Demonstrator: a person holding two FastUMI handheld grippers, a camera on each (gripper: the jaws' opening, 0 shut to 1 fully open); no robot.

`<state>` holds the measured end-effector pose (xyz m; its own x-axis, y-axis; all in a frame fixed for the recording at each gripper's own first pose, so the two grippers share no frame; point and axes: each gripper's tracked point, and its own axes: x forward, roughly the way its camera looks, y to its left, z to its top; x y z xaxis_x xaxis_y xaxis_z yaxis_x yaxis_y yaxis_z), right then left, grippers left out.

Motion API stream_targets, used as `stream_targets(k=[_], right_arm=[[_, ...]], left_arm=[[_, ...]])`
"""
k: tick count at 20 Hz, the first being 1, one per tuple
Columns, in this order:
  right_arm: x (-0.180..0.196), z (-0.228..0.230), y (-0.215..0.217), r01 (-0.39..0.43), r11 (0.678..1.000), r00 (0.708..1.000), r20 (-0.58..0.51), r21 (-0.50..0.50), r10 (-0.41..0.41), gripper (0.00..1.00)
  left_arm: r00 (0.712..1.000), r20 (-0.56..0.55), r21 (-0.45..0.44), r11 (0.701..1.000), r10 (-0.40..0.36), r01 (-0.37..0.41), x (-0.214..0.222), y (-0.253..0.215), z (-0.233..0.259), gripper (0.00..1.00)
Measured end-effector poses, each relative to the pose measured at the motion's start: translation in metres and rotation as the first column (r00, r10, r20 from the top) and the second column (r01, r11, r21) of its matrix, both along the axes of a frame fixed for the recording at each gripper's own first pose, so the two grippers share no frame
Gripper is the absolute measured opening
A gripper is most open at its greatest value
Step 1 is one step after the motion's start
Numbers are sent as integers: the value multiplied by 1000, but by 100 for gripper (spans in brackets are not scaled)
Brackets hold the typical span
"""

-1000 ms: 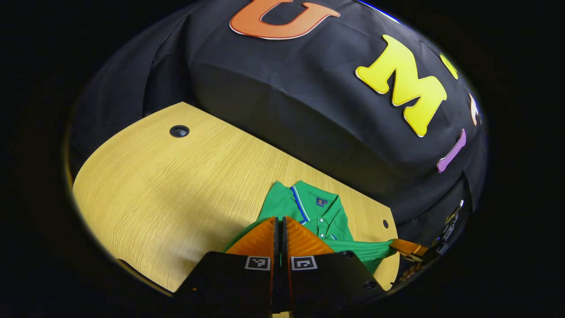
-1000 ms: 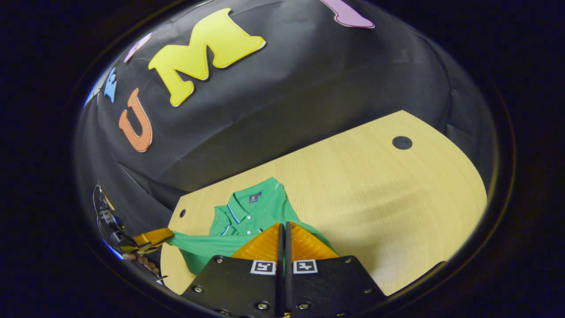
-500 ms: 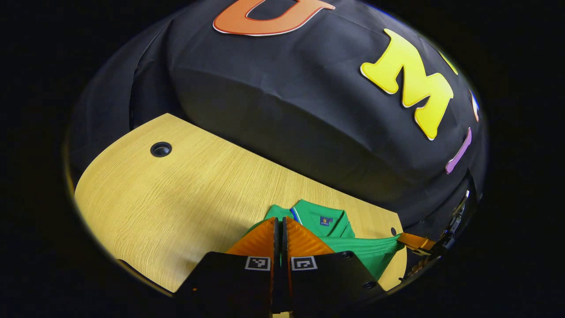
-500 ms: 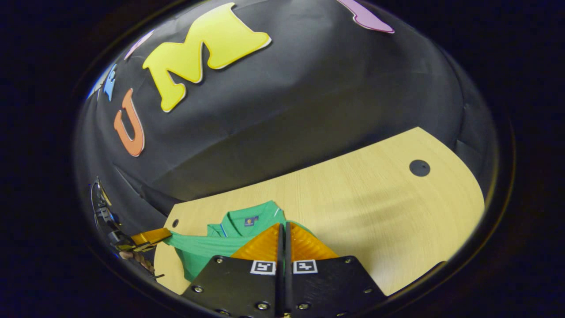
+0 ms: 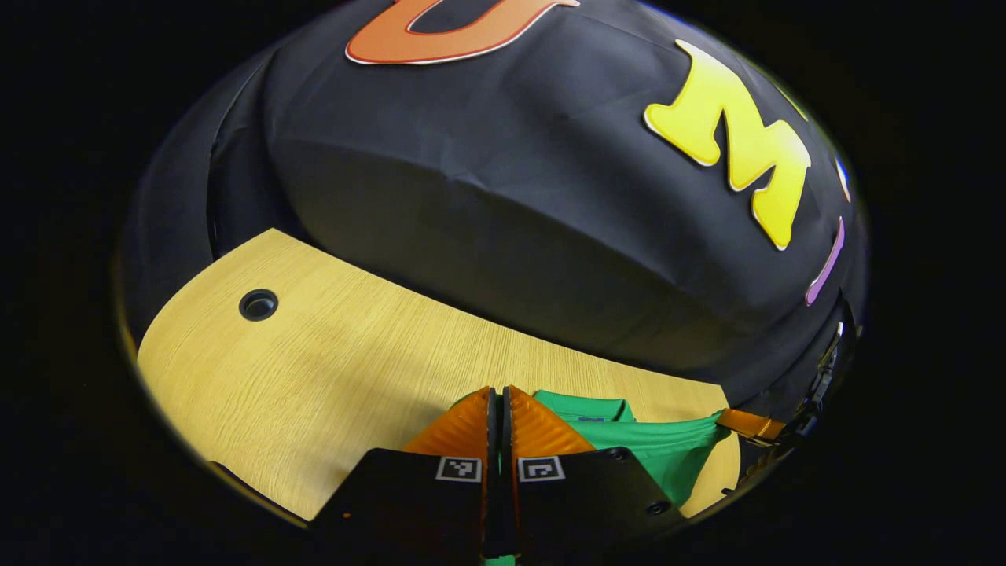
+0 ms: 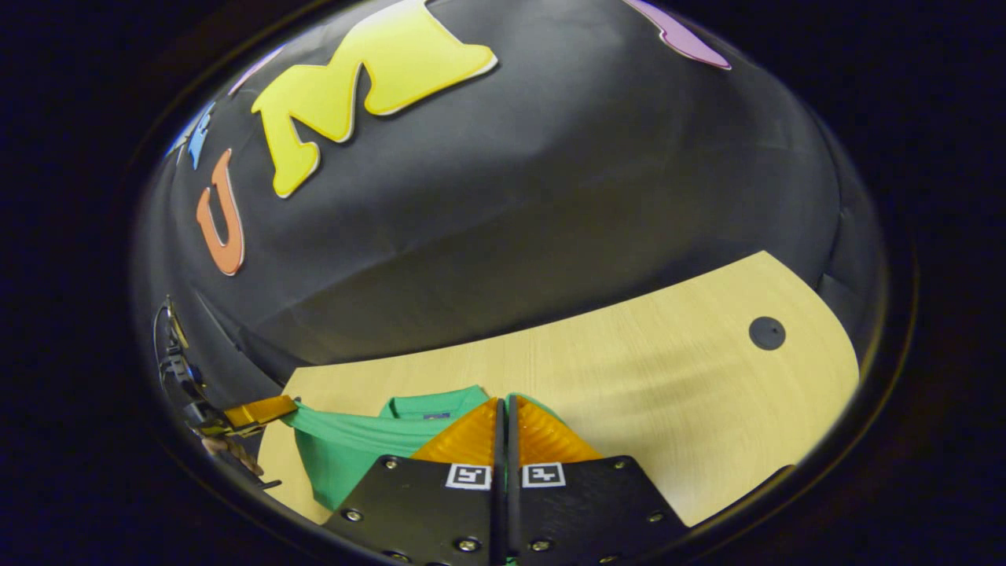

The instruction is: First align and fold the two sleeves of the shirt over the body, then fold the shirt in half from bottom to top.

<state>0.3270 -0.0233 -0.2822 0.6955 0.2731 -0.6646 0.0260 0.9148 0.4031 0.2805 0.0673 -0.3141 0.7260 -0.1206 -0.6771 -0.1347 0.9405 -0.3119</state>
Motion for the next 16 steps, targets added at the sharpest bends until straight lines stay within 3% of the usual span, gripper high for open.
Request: stream_targets(k=[2, 3, 4, 6, 7, 9, 16], right_arm=[[4, -19, 1, -1, 1000, 1000, -22, -27, 0, 0], [-4, -23, 4, -17, 999, 999, -35, -27, 16, 15], [-6, -31, 5, -24, 998, 999, -37, -49, 22, 42], [-1, -36, 5, -22, 997, 999, -24, -68, 21, 95], [-1, -35, 5, -17, 997, 1000, -18, -75, 15, 95], [0, -33, 2, -9, 996, 1000, 2, -86, 9, 95], [-7, -15, -7, -13, 990, 998, 65, -139, 22, 95]], left_arm=[[1000, 23, 140, 990, -20, 17, 4, 15, -4, 0], [998, 34, 178, 983, -46, 39, 7, 14, -12, 26], [997, 46, 207, 977, -60, 50, 10, 12, -16, 52], [993, 60, 233, 969, -103, 87, 14, 4, -21, 53], [991, 70, 248, 964, -116, 95, 14, 2, -19, 60], [988, 90, 264, 959, -126, 98, 13, 1, -14, 85], [982, 156, 235, 970, -103, 65, 2, -1, 12, 85]])
